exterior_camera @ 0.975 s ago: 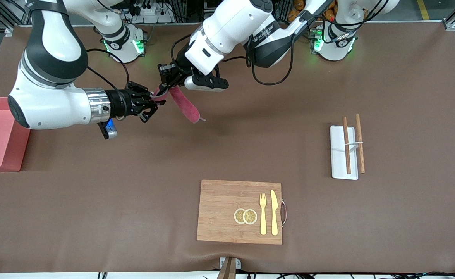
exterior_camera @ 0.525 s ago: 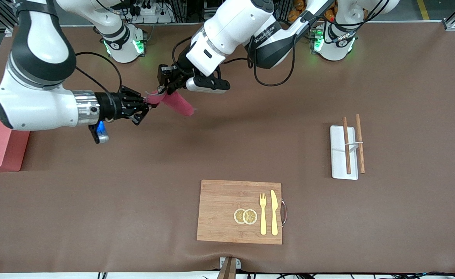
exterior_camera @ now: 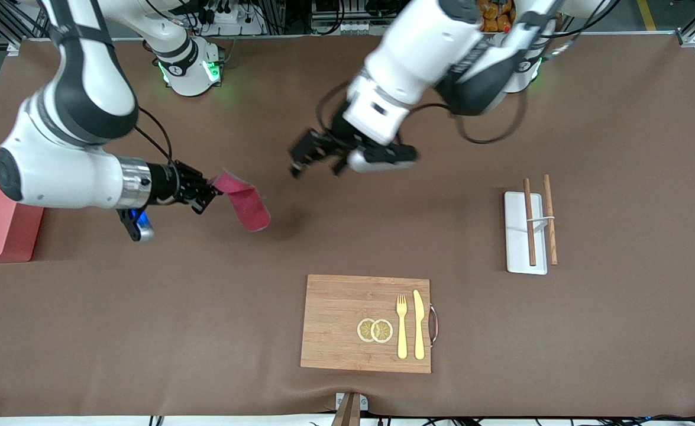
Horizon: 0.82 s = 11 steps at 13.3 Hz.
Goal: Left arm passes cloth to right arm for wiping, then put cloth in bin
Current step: 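Release the cloth from the left gripper and withdraw it, then wipe the table with the pink cloth using the right gripper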
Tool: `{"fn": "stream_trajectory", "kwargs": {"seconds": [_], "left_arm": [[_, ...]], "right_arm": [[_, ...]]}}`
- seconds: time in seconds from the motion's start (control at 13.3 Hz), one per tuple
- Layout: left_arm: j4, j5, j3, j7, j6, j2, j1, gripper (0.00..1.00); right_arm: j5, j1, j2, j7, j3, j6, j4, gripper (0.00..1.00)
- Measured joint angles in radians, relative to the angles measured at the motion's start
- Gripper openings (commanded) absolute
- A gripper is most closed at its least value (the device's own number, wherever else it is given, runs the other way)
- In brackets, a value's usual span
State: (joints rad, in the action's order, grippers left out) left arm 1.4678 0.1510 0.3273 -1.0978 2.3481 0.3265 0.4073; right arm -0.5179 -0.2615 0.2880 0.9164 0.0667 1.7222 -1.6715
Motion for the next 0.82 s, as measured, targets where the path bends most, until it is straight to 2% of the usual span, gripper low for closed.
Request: {"fn": "stream_trajectory", "kwargs": {"seconds": [0.3, 0.38, 0.67, 0.82], "left_arm": [[0.004, -0.023, -0.005, 0.159, -0.173, -0.051, -0.219, 1.0], [0.005, -0.023, -0.005, 0.235, -0.224, -0.058, -0.282, 1.0], [0.005, -0.023, -0.007, 0.534, -0.398, -0.103, -0.476, 1.0], [0.006, -0.023, -0.065, 0.659, -0.492, -0.132, -0.474, 1.0]], "right_arm": [[0.201, 0.012, 0.089, -0.095, 0.006, 0.082, -0.006, 0.0], [0.223, 0.035, 0.105, -0.156, 0.01, 0.111, -0.024, 0.0], [0.31, 0.209, 0.121, -0.503, 0.02, 0.14, -0.066, 0.0], [0.397, 0.321, 0.119, -0.71, 0.022, 0.135, -0.065, 0.0]]}}
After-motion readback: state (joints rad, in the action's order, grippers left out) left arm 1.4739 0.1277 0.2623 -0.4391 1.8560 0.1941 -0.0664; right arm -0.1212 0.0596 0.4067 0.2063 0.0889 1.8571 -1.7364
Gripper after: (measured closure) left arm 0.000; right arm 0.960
